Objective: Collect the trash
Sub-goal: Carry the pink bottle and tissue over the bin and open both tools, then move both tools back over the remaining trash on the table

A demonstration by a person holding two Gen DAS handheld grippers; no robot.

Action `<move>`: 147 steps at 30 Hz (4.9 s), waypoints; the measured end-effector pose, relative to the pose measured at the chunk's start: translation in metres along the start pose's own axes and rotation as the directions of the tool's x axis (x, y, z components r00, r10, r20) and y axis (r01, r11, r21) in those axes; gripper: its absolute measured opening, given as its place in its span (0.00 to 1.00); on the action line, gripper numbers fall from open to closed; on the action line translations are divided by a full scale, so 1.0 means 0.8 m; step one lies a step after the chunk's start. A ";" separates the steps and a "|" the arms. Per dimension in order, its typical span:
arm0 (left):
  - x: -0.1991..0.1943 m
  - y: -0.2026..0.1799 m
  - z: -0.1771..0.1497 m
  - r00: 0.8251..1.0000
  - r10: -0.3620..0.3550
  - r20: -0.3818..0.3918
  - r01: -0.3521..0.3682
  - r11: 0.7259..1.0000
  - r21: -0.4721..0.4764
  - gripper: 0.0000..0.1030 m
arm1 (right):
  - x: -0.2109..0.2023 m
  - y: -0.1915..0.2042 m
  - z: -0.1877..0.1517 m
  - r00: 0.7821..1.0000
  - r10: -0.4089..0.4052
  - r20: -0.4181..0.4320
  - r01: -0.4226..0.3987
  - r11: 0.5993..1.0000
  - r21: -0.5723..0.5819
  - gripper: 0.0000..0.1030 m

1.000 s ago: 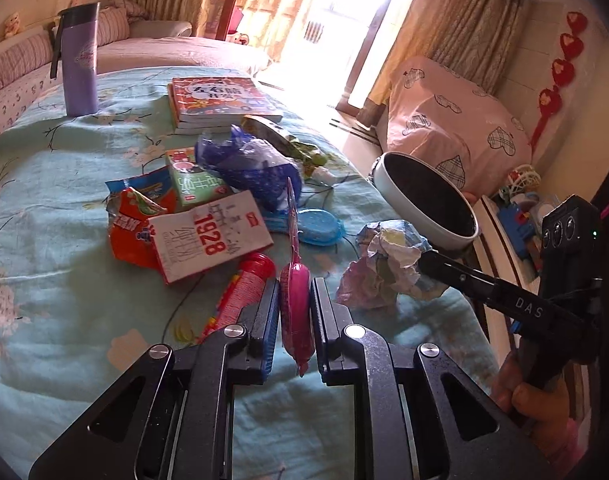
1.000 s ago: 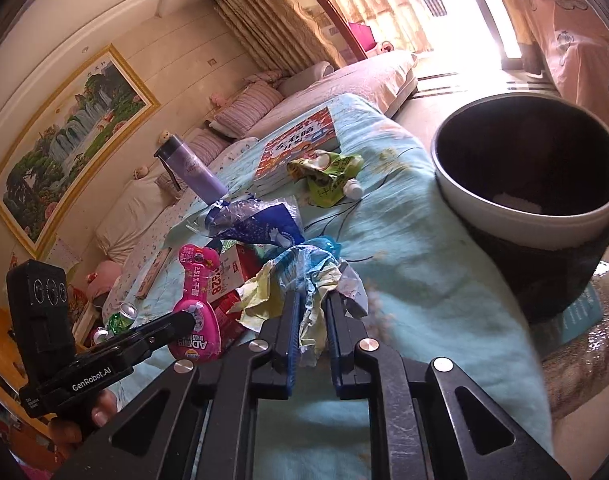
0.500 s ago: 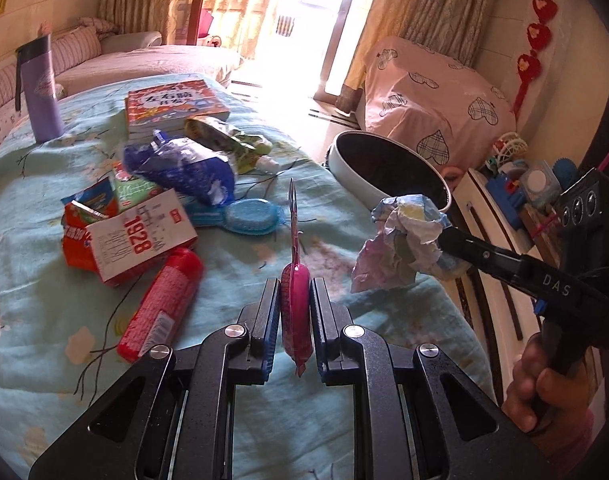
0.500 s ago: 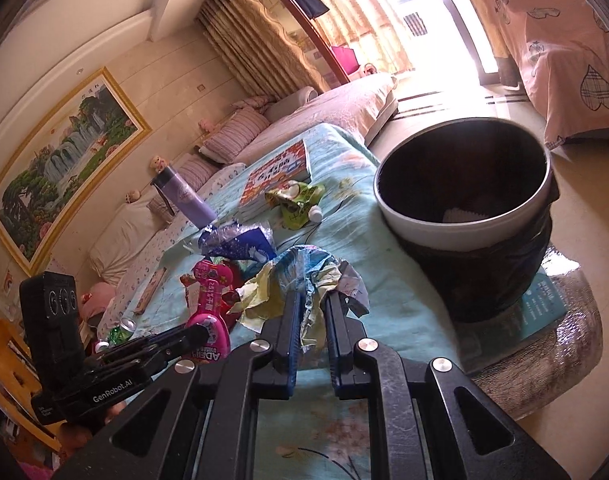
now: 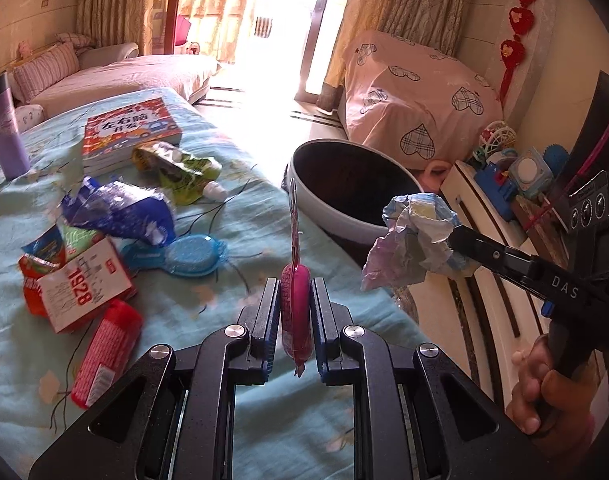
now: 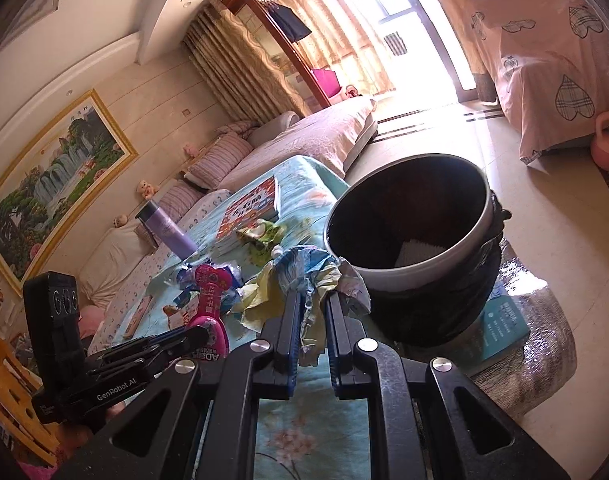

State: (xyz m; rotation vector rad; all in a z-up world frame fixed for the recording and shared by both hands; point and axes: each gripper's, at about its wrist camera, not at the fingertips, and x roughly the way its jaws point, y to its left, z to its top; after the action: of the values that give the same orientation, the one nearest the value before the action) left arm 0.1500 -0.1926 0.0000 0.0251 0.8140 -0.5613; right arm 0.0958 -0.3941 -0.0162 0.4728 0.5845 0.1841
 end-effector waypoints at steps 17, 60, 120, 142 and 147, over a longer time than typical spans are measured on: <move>0.051 -0.041 0.064 1.000 -0.013 0.003 0.013 0.999 0.050 0.14 | -0.002 -0.039 0.058 0.996 -0.066 0.062 0.066 0.998 0.003 0.11; 0.164 -0.074 0.129 0.997 -0.001 -0.076 0.006 0.998 0.067 0.14 | 0.070 -0.097 0.113 0.989 -0.151 -0.001 0.151 0.989 0.000 0.12; -0.077 0.156 -0.101 0.982 0.189 -0.011 -0.187 0.964 -0.189 0.71 | 0.106 0.113 -0.063 0.983 -0.002 -0.182 -0.035 0.980 -0.195 0.93; -0.012 0.157 -0.074 0.980 0.166 -0.108 -0.175 0.981 -0.080 0.65 | 0.245 0.151 -0.031 0.915 -0.076 -0.396 -0.178 0.806 -0.565 0.72; 0.002 0.158 -0.069 0.981 0.145 -0.128 -0.155 0.985 -0.072 0.53 | 0.273 0.155 -0.028 0.892 -0.098 -0.441 -0.209 0.776 -0.596 0.64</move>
State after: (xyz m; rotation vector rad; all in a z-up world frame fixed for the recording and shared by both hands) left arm 0.1742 -0.0726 -0.0634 0.0457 0.9452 -0.3866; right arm 0.2581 -0.2119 -0.0799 -0.2316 0.9177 0.5430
